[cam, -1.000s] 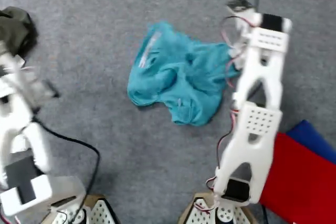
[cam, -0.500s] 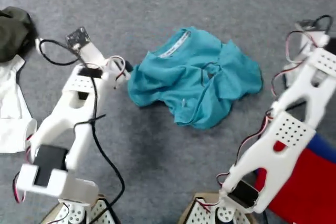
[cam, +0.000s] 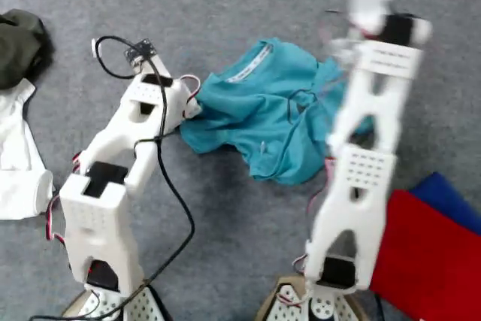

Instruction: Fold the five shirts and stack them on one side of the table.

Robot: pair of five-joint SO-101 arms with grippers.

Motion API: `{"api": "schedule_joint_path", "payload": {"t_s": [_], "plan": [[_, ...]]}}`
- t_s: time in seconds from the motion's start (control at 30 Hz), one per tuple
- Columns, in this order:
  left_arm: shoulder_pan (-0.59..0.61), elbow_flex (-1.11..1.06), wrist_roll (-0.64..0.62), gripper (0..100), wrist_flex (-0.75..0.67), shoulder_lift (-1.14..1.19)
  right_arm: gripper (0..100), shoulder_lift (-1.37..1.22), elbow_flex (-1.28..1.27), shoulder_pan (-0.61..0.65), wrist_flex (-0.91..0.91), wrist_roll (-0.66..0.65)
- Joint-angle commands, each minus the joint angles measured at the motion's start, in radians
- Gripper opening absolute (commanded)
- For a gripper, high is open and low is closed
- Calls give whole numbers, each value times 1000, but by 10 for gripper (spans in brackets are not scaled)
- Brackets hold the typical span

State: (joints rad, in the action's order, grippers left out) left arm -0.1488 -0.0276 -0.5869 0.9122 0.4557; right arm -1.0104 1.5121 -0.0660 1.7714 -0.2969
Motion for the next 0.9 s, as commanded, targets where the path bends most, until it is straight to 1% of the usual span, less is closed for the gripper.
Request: {"api": "schedule_joint_path", "payload": {"t_s": [0.0,0.07,0.13,0.27,0.3,0.37,0.47,0.5,0.57,0.63,0.73,0.8,0.87], "plan": [[2,97,94,20,68,18,311,-61,58,113,-12,8],[3,110,107,22,80,16,311,-117,58,140,-6,8],[14,123,97,20,75,16,311,-166,58,140,-3,9],[66,192,101,20,80,16,309,-226,51,84,9,5],[84,221,101,20,80,16,295,-234,50,71,11,5],[123,290,101,20,80,16,223,-236,48,50,14,5],[170,402,100,20,80,16,38,-236,48,38,14,9],[183,437,100,20,78,18,0,-236,48,35,15,11],[198,509,101,20,74,25,19,-234,48,33,17,12],[201,566,103,20,72,27,3,-213,41,38,18,14],[195,635,103,20,72,27,4,-127,-84,59,18,34],[189,674,103,20,64,28,4,-25,-265,81,18,44],[184,684,103,20,32,42,4,101,-499,114,17,48]]}}
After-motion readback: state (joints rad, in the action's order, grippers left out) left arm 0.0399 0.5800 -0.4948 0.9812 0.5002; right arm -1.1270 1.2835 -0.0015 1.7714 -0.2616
